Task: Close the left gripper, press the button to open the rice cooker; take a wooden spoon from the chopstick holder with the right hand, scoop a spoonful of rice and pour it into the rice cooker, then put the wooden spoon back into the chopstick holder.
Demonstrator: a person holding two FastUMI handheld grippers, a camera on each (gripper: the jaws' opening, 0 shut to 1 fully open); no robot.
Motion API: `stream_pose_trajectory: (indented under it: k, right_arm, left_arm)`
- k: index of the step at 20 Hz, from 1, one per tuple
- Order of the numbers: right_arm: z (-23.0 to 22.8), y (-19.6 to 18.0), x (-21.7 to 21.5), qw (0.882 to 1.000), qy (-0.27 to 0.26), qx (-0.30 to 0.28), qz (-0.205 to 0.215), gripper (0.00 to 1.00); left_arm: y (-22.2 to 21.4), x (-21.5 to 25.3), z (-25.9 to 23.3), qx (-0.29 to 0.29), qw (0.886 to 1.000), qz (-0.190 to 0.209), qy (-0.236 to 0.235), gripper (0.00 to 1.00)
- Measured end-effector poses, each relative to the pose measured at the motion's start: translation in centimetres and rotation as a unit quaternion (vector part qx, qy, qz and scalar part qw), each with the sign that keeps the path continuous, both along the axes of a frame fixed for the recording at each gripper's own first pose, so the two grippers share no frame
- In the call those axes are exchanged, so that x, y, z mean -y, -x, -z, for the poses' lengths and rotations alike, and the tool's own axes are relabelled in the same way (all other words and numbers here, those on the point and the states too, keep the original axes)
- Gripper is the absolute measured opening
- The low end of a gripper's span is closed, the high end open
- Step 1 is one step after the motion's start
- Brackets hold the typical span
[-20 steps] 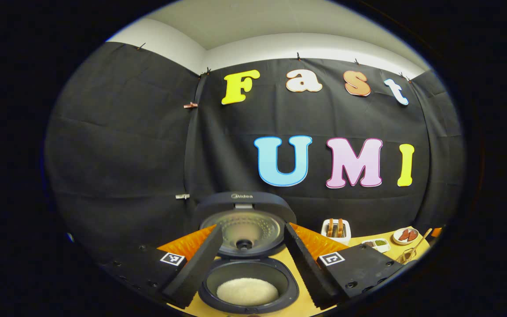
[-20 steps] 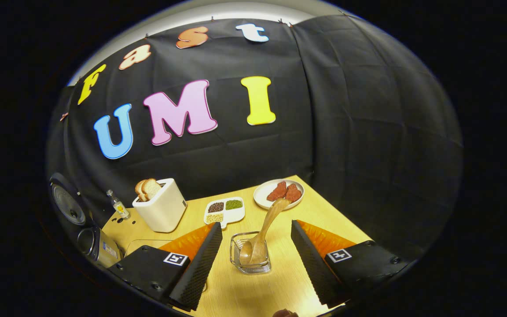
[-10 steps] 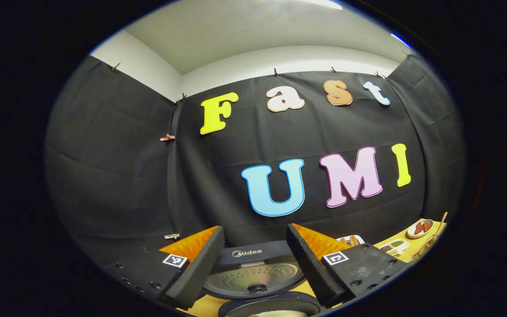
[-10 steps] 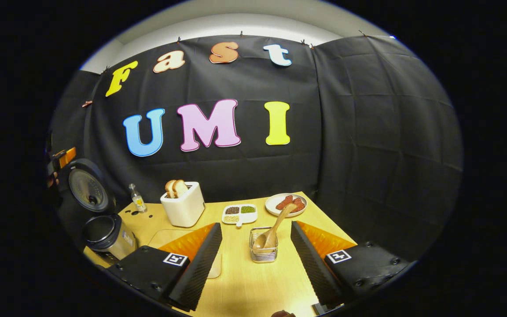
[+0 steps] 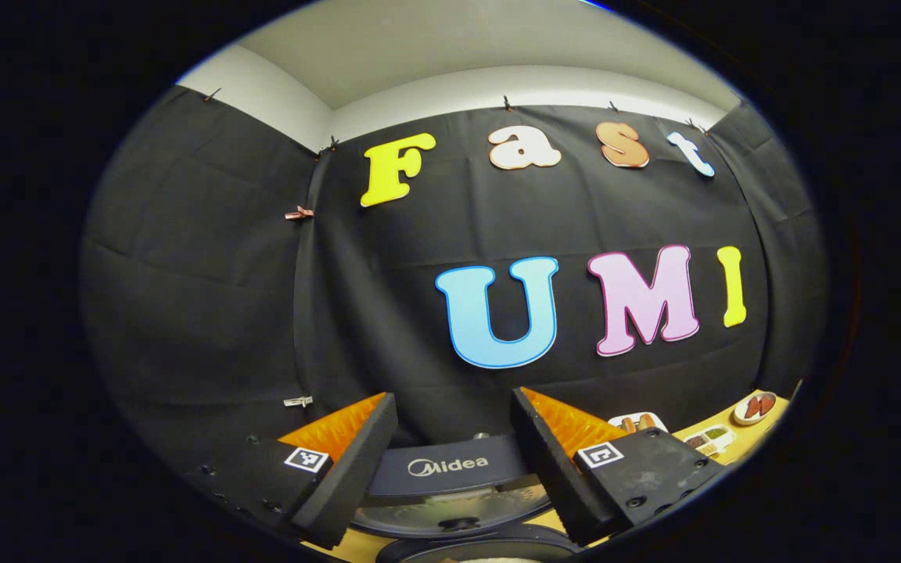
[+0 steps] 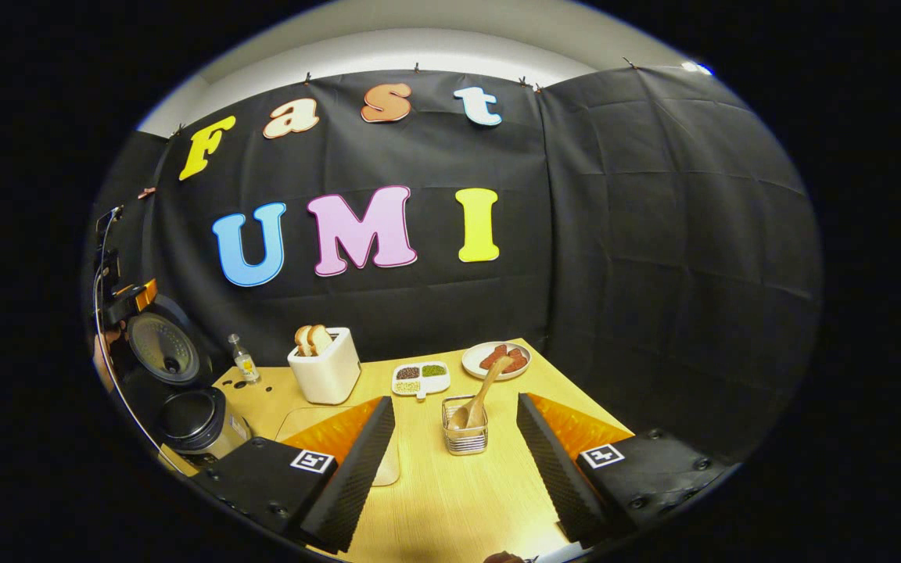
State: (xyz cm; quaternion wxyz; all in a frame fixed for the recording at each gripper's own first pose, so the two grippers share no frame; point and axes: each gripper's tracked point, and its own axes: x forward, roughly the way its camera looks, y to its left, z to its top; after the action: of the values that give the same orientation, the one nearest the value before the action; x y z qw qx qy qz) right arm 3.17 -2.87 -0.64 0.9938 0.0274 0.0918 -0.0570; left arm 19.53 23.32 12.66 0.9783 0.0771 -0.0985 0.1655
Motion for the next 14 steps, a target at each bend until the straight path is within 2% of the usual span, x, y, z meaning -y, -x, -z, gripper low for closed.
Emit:
stream_pose_trajectory:
  k: [6, 10, 14]
  right_arm:
    - [1.6, -3.4, -2.3, 0.996, -0.012, -0.013, -0.085, 0.98]
    - [2.7, -3.3, -2.0, 0.991, -0.043, -0.035, -0.126, 0.98]
    - [4.1, -3.1, -2.3, 0.986, -0.045, -0.051, -0.152, 0.98]
  left_arm:
    - [4.2, 1.9, 2.6, -0.052, 0.997, -0.038, 0.051, 1.0]
    - [7.8, 4.0, 6.3, -0.108, 0.988, -0.062, 0.089, 1.0]
    - [10.7, 5.4, 11.0, -0.158, 0.977, -0.077, 0.118, 1.0]
